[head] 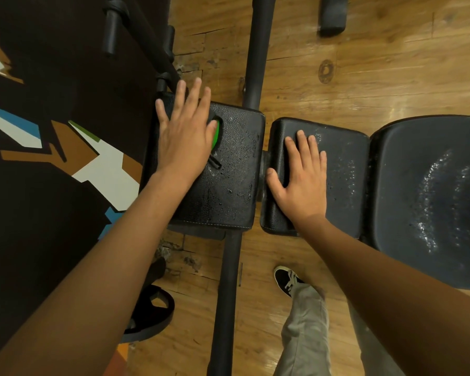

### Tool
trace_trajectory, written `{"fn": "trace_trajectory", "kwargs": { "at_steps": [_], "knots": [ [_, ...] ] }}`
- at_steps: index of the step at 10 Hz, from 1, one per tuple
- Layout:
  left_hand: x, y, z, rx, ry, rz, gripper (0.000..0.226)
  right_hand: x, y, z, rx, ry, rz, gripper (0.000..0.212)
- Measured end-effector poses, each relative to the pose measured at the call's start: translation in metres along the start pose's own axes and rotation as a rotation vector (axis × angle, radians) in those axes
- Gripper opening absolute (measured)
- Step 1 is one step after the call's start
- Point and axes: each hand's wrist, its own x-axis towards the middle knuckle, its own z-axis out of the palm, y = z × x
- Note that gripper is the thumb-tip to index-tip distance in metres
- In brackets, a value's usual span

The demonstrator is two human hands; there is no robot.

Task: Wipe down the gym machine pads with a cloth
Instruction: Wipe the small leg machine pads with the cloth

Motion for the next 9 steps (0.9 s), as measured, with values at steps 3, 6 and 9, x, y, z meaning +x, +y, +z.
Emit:
{"fn": "trace_trajectory", "kwargs": {
  "at_steps": [3, 6, 9],
  "knots": [
    [-0.124, -0.001, 0.015, -0.055, -0.077, -0.008, 0.059, 0.0, 0.0, -0.001, 0.004, 0.002, -0.006, 0.069],
    [-0.04, -0.004, 0.006, 0.012, -0.019, 0.019, 0.058, 0.0, 0.0, -0.001, 0.006, 0.008, -0.007, 0.069],
    [0.056, 0.004, -0.004, 0.023, -0.032, 0.066, 0.058, -0.001, 0.001, 0.001, 0.002, 0.019, -0.016, 0.069]
  ]
}}
